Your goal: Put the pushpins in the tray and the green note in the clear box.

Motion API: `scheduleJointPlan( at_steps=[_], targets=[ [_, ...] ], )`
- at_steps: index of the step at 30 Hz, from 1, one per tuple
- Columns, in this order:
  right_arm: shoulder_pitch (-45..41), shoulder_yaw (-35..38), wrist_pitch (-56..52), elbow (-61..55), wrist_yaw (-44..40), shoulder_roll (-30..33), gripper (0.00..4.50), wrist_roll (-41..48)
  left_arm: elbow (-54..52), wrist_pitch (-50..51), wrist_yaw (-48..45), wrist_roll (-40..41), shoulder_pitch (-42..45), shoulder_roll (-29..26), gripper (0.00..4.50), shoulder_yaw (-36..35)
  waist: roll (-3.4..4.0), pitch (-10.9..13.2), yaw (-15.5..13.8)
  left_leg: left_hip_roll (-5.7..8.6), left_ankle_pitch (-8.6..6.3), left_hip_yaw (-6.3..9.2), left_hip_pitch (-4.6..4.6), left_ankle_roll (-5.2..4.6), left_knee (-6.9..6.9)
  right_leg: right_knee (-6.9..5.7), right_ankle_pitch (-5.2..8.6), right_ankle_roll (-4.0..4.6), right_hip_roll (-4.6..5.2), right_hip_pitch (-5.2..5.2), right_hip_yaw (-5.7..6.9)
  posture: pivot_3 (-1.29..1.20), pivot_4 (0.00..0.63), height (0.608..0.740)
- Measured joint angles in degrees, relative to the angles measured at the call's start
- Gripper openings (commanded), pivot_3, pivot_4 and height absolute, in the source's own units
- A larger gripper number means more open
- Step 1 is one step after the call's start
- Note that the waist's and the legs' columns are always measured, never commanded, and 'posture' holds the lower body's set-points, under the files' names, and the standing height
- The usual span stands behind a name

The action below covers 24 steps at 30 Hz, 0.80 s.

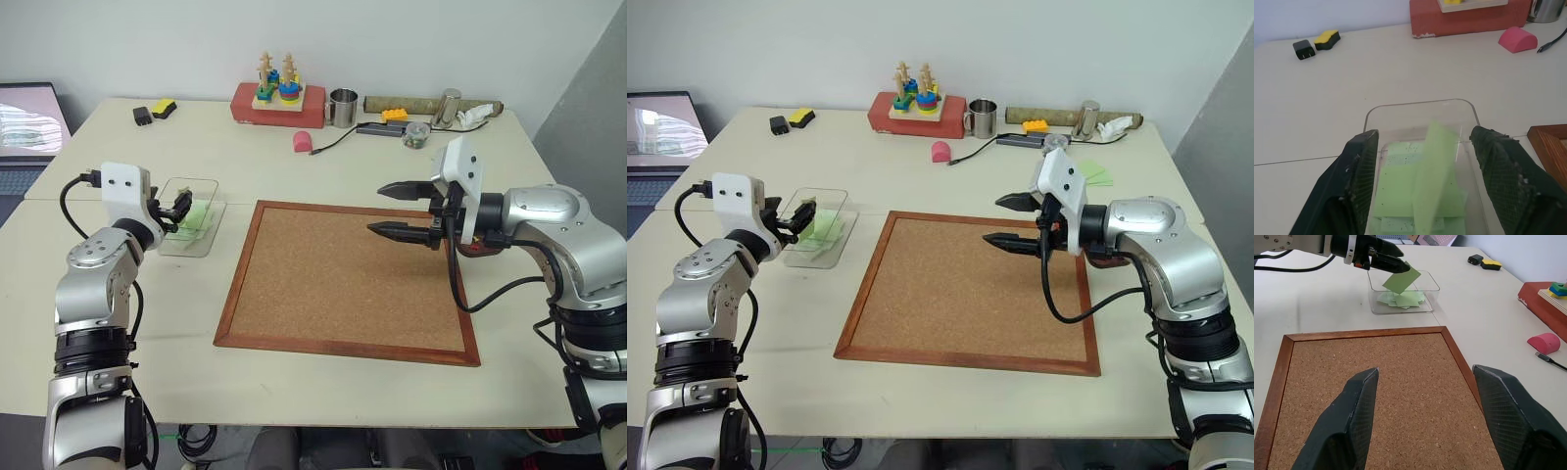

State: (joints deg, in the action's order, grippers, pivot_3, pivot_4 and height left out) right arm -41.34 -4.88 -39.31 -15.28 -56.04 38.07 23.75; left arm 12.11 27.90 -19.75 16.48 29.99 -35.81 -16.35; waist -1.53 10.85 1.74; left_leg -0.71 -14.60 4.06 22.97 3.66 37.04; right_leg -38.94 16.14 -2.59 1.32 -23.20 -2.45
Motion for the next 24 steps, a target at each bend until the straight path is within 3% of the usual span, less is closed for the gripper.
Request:
scheduleJointPlan(
  at_steps=[3, 6, 9, 13, 17, 24],
  targets=[
    [0.04, 0.0, 0.02, 0.01, 0.1, 0.0, 3.18, -0.01, -0.06, 0.32, -1.5, 0.46, -0.01, -0.14, 4.44, -0.28, 0.0, 0.0, 0.0, 0.0, 0.0, 0.0, 0.0, 0.0, 0.0, 0.0, 0.0, 0.0, 0.0, 0.0, 0.01, 0.0, 0.15, 0.74],
    [0.23, 0.0, 0.08, 0.01, 0.08, 0.15, 3.18, 0.0, -1.32, 0.19, -4.93, 0.78, -0.55, -1.44, 4.47, 0.04, 0.0, 0.0, 0.03, 0.0, 0.0, -0.01, 0.0, 0.01, 0.0, 0.0, 0.0, 0.0, 0.0, 0.0, 0.0, 0.0, 0.15, 0.74],
    [1.34, 0.1, 0.99, -0.15, -0.9, 2.02, 3.18, 0.02, -5.03, 0.04, -11.61, 0.7, -3.58, -6.66, 4.47, 1.62, 0.0, 0.0, 0.11, -0.01, 0.0, -0.03, 0.0, 0.01, -0.04, 0.04, 0.0, 0.01, -0.01, -0.02, -0.01, 0.0, 0.15, 0.74],
    [7.45, 2.85, 4.15, -0.09, -6.38, 11.14, 3.18, -0.03, -13.11, -2.96, -26.57, 0.13, -13.91, -20.39, 4.47, 3.23, 0.12, 0.08, 0.12, -0.02, -0.01, -0.17, 0.0, -0.01, -0.11, 0.12, 0.09, 0.14, 0.02, -0.04, -0.09, 0.0, 0.15, 0.74],
    [13.16, 5.37, 6.59, -0.7, -12.93, 20.23, 3.18, 0.08, -15.74, -4.86, -35.92, 1.24, -17.32, -26.34, 4.47, 2.68, 0.17, 0.11, -0.29, -0.03, -0.01, -0.13, -0.04, -0.01, -0.07, 0.0, 0.1, 0.15, 0.0, 0.01, 0.01, 0.0, 0.15, 0.74],
    [20.3, 12.49, 9.58, 0.15, -17.2, 28.48, 3.18, 0.0, -14.6, -7.01, -44.0, 2.78, -18.37, -28.53, 4.47, 0.66, 0.18, 0.11, 0.32, -0.13, 0.0, -0.29, -0.14, -0.02, -0.05, -0.03, 0.1, 0.15, -0.09, 0.0, -0.12, 0.0, 0.15, 0.74]
  ],
)
